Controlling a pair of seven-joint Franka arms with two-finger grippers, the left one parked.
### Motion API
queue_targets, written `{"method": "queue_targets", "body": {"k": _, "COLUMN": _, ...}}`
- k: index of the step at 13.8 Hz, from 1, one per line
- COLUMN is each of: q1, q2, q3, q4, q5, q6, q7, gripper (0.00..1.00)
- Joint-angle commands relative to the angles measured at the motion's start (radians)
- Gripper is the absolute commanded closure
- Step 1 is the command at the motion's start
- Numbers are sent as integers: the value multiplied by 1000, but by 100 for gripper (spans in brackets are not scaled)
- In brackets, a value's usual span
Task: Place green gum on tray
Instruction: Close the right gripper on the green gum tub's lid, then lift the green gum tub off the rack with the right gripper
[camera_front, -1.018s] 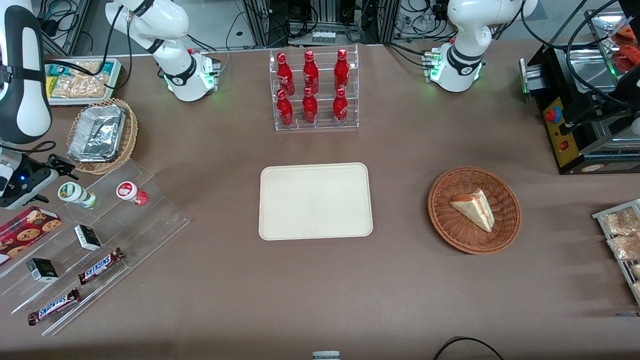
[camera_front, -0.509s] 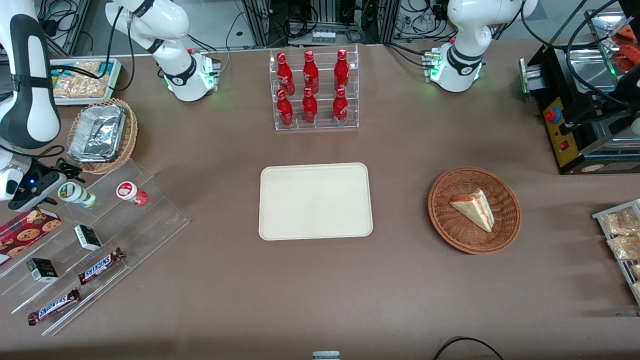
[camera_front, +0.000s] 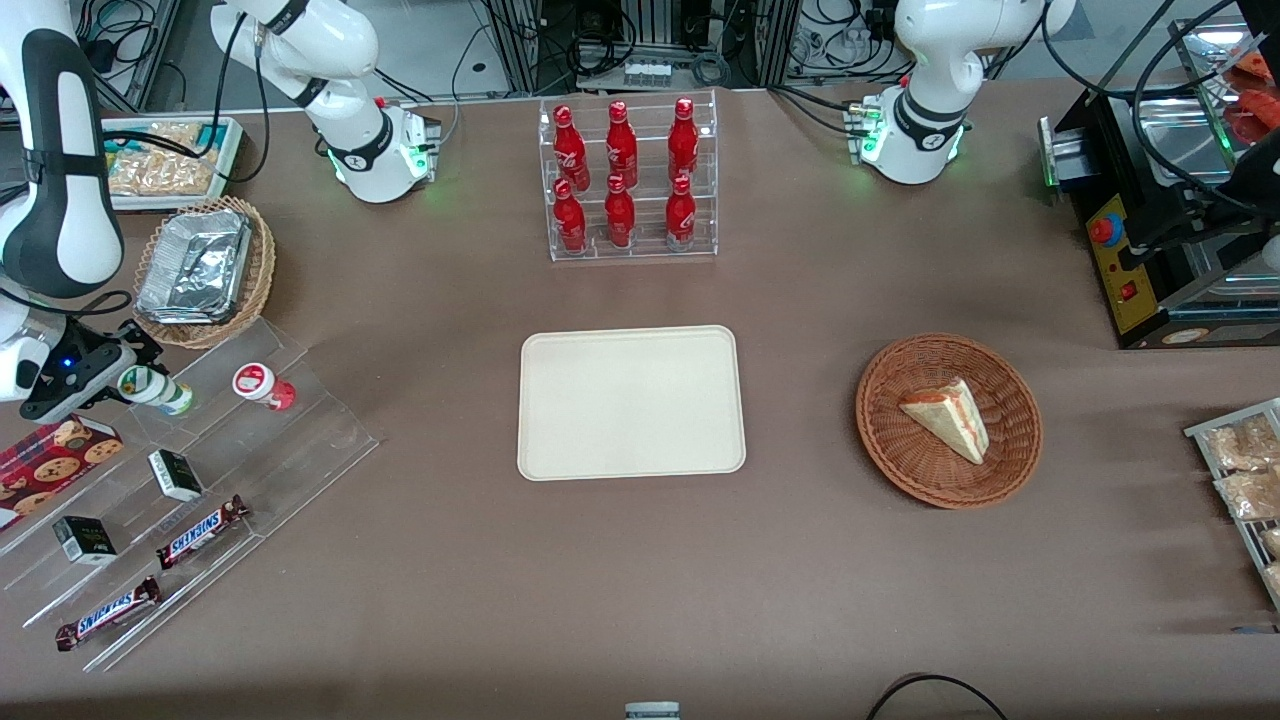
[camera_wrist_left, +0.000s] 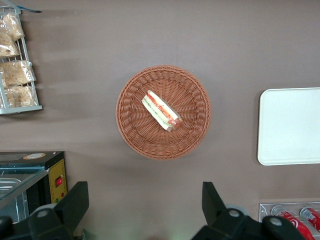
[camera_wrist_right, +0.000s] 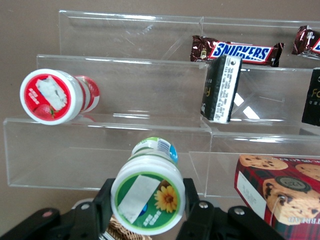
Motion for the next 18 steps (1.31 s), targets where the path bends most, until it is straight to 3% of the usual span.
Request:
{"method": "queue_targets", "body": {"k": 1, "q1": 3, "q2": -15, "q3": 8, "q4": 23, "q5": 22, "q6": -29, "q7": 9, "gripper": 100}}
{"method": "queue_targets", "body": {"k": 11, "q1": 206, "q2": -24, "q3": 14, "q4": 153, "q5": 21, "q6": -222, "q7": 380, "gripper": 100}}
{"method": "queue_targets", "body": {"k": 18, "q1": 467, "q2": -25, "q3": 14, "q4": 176, "q5": 21, "q6": -279, "q7": 831, "gripper": 100}}
